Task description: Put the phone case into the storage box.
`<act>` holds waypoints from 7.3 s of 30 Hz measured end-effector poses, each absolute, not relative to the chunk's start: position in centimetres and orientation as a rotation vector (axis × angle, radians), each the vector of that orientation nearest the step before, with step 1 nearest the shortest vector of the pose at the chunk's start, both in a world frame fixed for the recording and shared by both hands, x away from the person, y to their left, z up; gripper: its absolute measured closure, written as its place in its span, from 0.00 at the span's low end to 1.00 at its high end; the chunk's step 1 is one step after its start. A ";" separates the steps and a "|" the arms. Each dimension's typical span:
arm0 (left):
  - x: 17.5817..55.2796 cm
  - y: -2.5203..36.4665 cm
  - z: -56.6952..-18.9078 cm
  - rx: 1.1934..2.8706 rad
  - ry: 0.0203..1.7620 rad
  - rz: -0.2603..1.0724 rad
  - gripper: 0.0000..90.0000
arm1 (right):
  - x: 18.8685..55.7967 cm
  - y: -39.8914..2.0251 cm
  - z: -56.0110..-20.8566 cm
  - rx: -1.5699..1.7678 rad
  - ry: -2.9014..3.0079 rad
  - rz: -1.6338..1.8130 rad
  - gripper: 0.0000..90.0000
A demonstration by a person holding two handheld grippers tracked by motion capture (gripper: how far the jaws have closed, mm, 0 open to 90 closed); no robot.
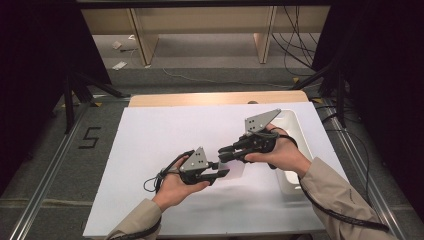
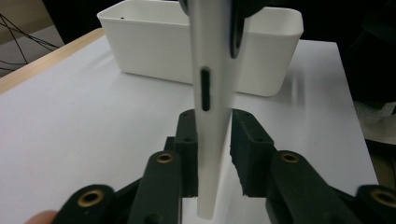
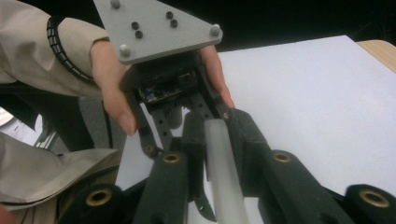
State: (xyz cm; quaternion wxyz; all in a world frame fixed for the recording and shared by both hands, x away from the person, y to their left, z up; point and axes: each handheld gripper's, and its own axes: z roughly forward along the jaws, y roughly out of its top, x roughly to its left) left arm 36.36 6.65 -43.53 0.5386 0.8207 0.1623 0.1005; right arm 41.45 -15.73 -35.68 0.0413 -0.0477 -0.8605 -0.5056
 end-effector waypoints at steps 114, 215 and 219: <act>37.3 5.9 -41.9 1.859 0.853 0.482 0.89 | 41.4 -14.3 -38.1 -0.903 -2.642 -2.030 0.06; 37.0 6.0 -42.2 1.920 0.726 0.550 0.00 | 41.4 -15.4 -37.7 -1.112 -2.604 -2.131 0.20; 36.9 6.7 -42.2 1.925 0.729 0.552 0.00 | 41.4 -15.7 -37.5 -1.121 -2.602 -2.142 0.20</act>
